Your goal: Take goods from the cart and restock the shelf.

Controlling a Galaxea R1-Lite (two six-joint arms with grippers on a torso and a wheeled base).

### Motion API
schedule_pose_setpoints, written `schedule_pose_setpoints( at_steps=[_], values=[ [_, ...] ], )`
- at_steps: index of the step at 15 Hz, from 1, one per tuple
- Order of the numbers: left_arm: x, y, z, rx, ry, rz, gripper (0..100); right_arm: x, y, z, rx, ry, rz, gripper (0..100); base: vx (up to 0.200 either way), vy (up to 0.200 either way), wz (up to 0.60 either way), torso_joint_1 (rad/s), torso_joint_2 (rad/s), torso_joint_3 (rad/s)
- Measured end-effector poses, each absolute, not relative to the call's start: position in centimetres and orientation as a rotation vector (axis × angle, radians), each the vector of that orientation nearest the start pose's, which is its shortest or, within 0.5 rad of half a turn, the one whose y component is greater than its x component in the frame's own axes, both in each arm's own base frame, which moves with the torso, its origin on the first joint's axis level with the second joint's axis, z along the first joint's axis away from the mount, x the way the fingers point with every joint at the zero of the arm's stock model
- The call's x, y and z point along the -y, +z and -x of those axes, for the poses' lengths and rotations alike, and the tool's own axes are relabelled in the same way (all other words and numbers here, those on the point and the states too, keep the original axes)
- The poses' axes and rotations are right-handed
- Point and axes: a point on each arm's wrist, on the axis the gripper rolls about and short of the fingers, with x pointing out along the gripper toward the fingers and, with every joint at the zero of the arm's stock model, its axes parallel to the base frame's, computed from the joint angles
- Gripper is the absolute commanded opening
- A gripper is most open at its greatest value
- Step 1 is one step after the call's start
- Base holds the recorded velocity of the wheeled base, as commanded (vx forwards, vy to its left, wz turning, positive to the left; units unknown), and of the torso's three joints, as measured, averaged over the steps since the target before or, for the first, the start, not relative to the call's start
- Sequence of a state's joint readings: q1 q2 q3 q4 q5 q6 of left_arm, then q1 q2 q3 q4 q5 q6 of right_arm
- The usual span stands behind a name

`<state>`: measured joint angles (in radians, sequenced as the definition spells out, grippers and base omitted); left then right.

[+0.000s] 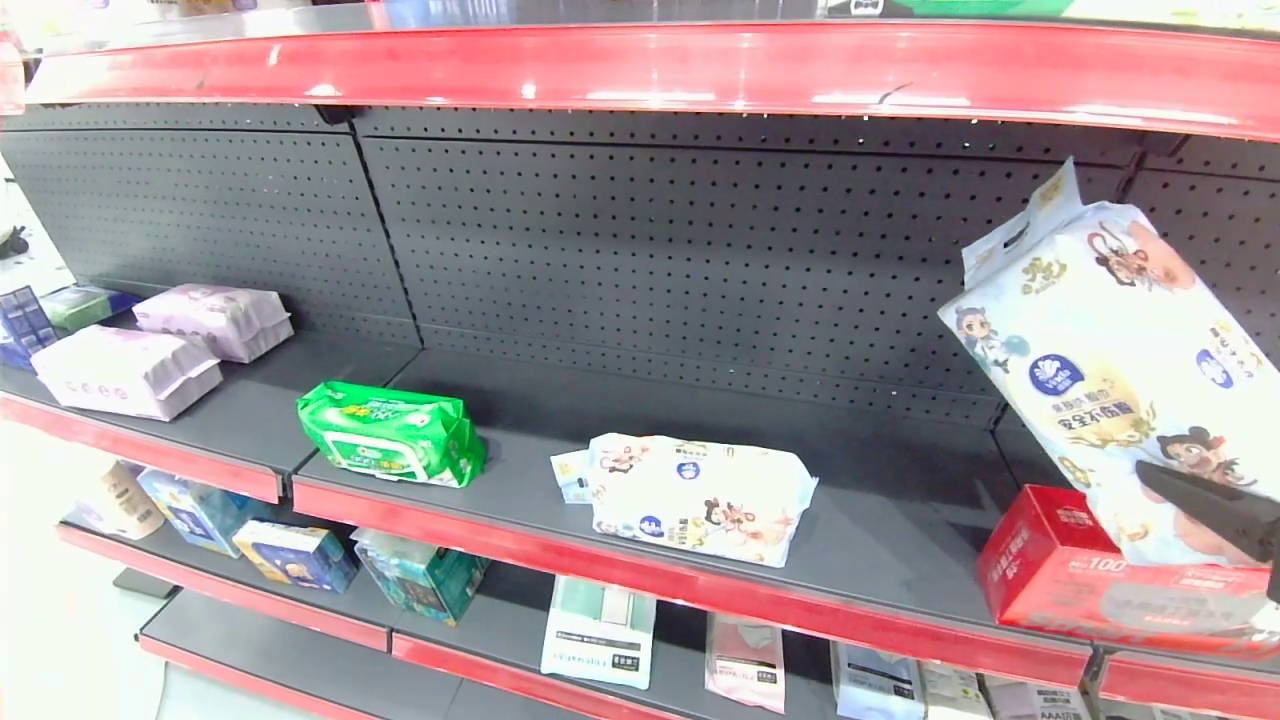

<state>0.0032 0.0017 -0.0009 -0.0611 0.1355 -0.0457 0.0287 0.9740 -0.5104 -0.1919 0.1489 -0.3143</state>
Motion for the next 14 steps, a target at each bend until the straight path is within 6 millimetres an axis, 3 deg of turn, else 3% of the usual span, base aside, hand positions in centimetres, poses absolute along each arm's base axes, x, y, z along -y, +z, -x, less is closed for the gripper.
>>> schedule_pose_setpoints(
  at_steps=[5, 14],
  values=[
    [-0.1, 7.6, 2.2, -0.009, 0.042, 0.037, 100, -1.0, 20.7, -14.8, -0.260, 0.239, 0.293, 0, 0.000, 0.000, 0.00, 0.000, 0.00, 0.000],
    [-0.1, 7.6, 2.2, -0.004, 0.032, -0.001, 100, -1.5, 20.5, -16.3, -0.292, 0.269, 0.296, 0, 0.000, 0.000, 0.00, 0.000, 0.00, 0.000]
  ],
)
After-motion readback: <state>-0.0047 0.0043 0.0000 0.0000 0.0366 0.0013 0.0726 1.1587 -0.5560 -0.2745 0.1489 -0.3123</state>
